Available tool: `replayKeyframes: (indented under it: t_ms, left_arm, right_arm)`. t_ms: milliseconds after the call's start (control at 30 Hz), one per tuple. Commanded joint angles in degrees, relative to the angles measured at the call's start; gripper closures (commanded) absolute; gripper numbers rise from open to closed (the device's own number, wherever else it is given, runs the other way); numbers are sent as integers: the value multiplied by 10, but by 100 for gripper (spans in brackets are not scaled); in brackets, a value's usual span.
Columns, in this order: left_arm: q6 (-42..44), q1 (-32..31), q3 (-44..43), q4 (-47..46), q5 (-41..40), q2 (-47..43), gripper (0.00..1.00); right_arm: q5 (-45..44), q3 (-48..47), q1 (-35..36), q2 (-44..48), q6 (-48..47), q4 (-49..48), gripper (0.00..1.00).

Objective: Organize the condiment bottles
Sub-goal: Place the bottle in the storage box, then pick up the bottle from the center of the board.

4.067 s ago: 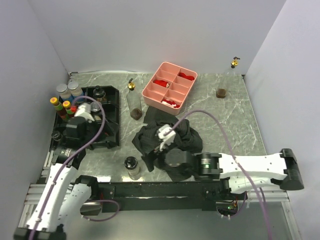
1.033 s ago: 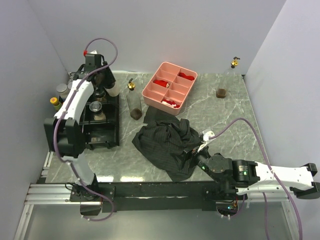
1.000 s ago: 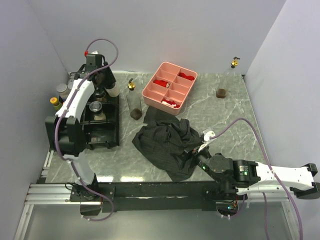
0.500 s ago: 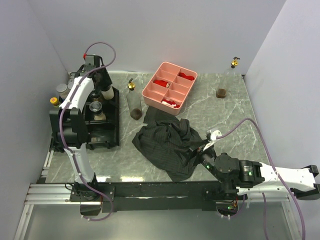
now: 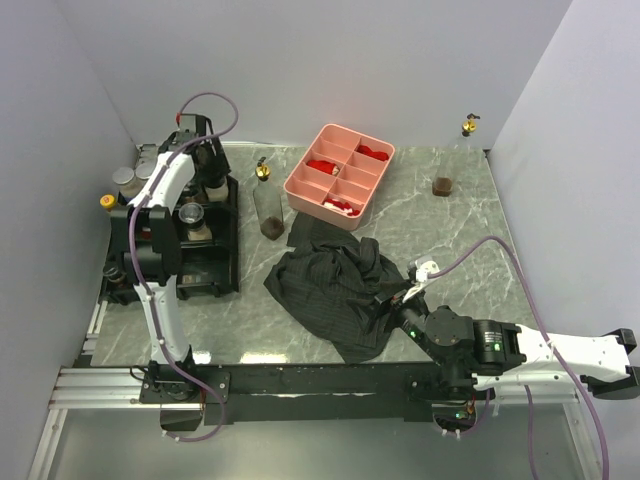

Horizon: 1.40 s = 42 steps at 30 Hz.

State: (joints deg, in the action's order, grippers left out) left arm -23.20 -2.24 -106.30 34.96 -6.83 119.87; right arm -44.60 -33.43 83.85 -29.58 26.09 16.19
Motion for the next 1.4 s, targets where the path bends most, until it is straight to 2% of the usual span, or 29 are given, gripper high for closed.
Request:
replayKeyframes:
  t_ms: [0, 100, 133, 233, 367, 500, 600, 733, 900, 1033, 1367]
  left_arm:
    - [4, 0, -41, -16, -6, -32, 12]
    - [-3, 0, -37, -22, 26, -60, 1]
    - [-4, 0, -36, -24, 37, -76, 3]
    - [-11, 0, -18, -33, 63, -112, 4]
    - [-22, -1, 51, -79, 93, -176, 4]
    - [-19, -4, 121, -172, 140, -247, 4]
    - [9, -24, 180, -224, 151, -303, 3]
    - [68, -89, 243, -298, 119, -371, 4]
    - [118, -144, 304, -334, 117, -395, 4]
    - [127, -172, 340, -361, 108, -399, 4]
    - [148, -186, 406, -412, 142, -390, 1]
  right_arm:
    - [-8, -23, 3, 13, 3, -4, 0]
    - [-6, -24, 3, 18, 4, -3, 0]
    - [-1, -27, 3, 18, 5, -2, 0]
    - [15, -29, 3, 19, 9, -3, 0]
    - [24, -29, 3, 15, 17, 7, 0]
    - [28, -33, 3, 18, 21, 19, 0]
    - [29, -29, 3, 26, 25, 21, 0]
    - [32, -23, 3, 38, 28, 21, 0]
    - [31, -20, 3, 44, 30, 24, 0]
    - [32, -22, 3, 45, 32, 31, 0]
    - [21, -14, 3, 52, 27, 27, 0]
